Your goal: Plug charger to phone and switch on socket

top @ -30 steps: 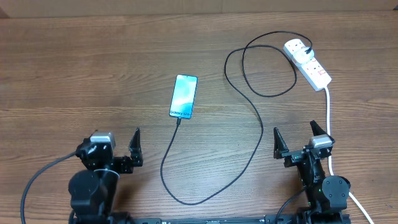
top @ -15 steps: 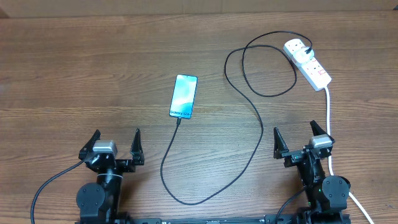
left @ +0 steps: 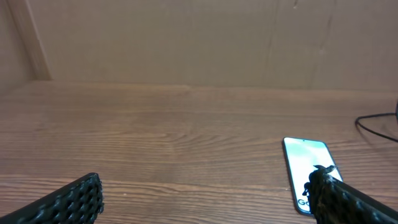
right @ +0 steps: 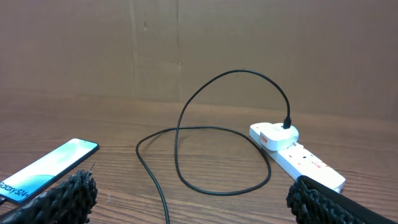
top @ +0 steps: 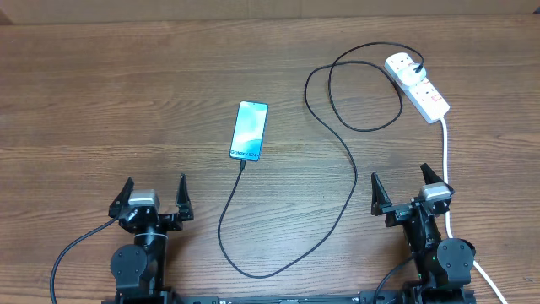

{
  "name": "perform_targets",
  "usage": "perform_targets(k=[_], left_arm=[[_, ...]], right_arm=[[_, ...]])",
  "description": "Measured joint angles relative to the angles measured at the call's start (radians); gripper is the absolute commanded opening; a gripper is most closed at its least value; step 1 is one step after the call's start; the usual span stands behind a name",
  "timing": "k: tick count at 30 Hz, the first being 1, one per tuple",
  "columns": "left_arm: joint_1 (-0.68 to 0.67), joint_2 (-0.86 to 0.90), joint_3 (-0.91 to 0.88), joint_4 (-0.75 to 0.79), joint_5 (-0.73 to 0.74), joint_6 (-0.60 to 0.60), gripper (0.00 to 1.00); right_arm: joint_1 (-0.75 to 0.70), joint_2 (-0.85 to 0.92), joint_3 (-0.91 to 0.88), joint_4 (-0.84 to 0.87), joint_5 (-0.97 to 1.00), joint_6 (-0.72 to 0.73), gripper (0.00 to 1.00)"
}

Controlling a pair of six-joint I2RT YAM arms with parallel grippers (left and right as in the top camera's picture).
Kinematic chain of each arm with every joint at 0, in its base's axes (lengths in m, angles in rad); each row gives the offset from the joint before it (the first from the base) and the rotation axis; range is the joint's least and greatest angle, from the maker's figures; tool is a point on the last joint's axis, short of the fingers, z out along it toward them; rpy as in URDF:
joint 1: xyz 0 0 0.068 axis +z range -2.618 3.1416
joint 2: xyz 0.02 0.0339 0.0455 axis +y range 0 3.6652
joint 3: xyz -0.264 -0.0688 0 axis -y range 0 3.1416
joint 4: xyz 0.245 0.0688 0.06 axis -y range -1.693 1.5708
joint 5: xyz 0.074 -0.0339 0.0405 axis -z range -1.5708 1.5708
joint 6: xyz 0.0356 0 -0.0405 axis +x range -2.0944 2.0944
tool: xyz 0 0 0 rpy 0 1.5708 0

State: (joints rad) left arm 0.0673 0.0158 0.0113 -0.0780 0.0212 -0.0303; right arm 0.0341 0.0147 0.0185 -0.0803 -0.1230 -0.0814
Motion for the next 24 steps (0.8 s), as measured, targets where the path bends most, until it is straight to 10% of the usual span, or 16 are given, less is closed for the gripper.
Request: perform_targets(k=[24], left_arm=[[-0.015, 0.0, 0.0, 0.003, -0.101, -0.003, 0.99]], right_arm=[[0.0, 0.0, 0.0, 0.0, 0.0, 0.0, 1.0]])
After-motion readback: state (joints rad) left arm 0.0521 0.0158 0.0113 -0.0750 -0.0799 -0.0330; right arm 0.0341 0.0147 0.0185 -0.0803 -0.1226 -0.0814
